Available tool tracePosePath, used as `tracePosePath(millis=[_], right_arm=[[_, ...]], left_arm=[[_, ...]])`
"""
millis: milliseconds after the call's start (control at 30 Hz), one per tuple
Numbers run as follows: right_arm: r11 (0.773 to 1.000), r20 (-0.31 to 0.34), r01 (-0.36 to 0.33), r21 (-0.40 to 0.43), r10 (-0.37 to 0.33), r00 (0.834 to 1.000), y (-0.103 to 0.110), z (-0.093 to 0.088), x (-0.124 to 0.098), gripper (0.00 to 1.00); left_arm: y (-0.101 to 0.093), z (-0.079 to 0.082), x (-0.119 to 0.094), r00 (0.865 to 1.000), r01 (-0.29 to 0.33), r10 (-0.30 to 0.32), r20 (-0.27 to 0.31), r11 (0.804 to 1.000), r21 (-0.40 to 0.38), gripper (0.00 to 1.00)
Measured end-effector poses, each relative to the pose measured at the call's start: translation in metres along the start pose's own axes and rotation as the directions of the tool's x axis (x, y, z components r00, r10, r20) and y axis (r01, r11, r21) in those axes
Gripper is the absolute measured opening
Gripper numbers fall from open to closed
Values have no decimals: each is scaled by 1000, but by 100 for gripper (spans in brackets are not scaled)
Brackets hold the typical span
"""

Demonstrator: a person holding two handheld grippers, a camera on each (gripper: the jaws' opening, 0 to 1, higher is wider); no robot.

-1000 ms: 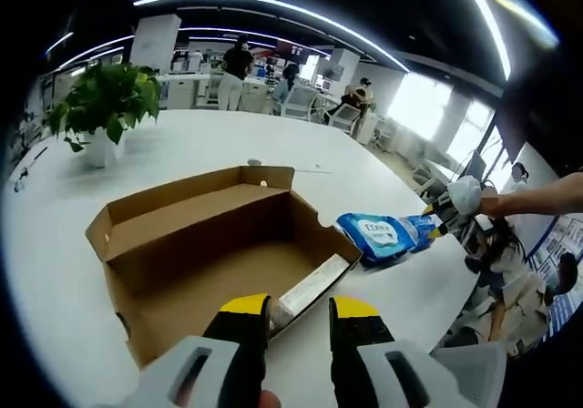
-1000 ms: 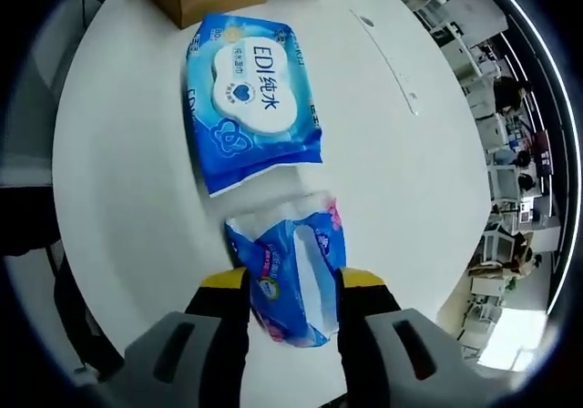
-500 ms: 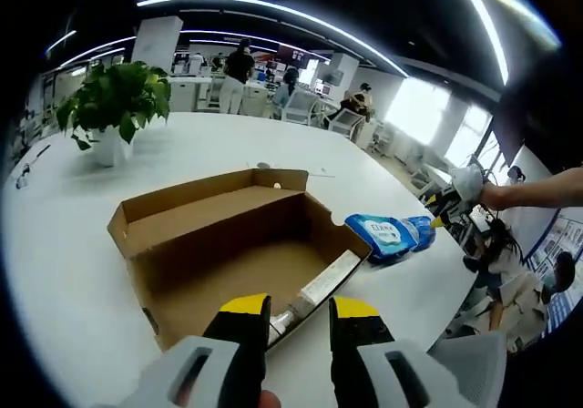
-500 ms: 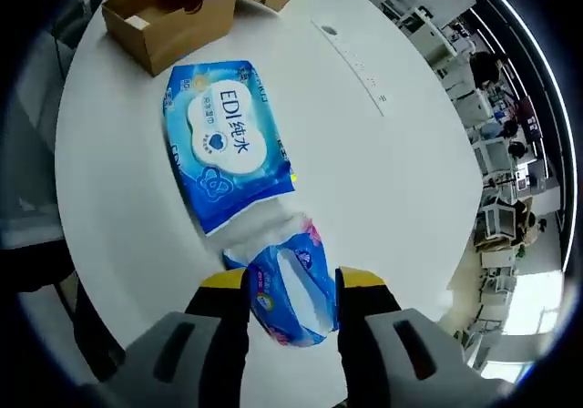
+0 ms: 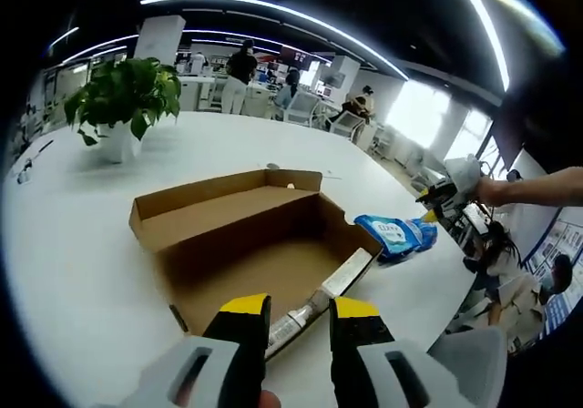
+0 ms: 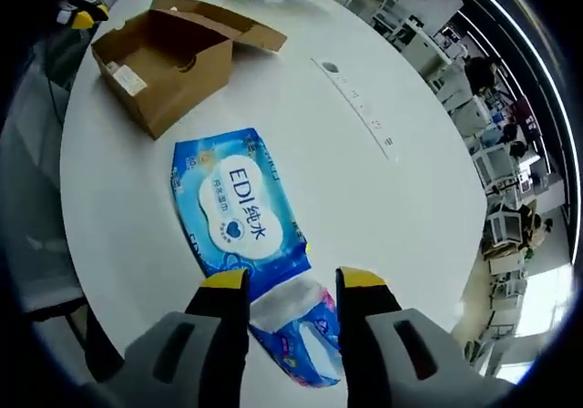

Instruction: Operate the shoe box by opening the lid, removing the specified soft item, and placing it in the target area until the item is outside and the box remains undamaged.

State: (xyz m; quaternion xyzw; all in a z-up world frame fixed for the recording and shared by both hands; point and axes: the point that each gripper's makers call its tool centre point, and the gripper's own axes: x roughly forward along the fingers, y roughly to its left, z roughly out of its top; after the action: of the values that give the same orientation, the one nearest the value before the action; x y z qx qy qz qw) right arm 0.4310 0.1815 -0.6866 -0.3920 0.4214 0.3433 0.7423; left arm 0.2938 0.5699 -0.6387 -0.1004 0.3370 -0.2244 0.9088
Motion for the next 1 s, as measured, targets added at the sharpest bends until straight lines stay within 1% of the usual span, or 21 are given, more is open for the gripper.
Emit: tracePosePath(millis=[100,167,233,267,433,567,633,700,800,1000], right_arm=[[1000,32,-15,-12,15,999,8,25,5,35],[1000,47,-23,-17,24,999,11,36,9,35],[999,66,-37,-35,40,997,20,54,10,35],[998,69,-40,-38,42,997,21,56,11,35],[996,111,-69,-60,75,991,35,92,19,35],[992,135,-88,-89,99,986,49,115,23,35],[990,146,-97,-103,111,983,54,125,25,35],[988,149,-100,-120,118,982,58,131,26,35],[984,159,-112,-139,134,978,70,145,27,35],[978,162,-125,-165,152,975,81,157,28,36]], left_arm=[[5,-1,-4,1000,-4,4,4,1000,-9,26],[8,-2,-6,1000,-6,6,5,1000,-13,26],[13,-3,-10,1000,-13,14,8,1000,-20,26],[15,-4,-11,1000,-16,16,9,1000,-24,26],[24,-8,-16,1000,-28,28,13,999,-42,26],[29,-14,-21,999,-38,39,12,997,-61,26],[29,-16,-22,999,-40,40,12,997,-64,26],[31,-18,-24,999,-43,44,11,997,-71,26],[35,-23,-26,999,-48,49,7,996,-81,26],[42,-25,-32,998,-62,63,9,994,-92,26]])
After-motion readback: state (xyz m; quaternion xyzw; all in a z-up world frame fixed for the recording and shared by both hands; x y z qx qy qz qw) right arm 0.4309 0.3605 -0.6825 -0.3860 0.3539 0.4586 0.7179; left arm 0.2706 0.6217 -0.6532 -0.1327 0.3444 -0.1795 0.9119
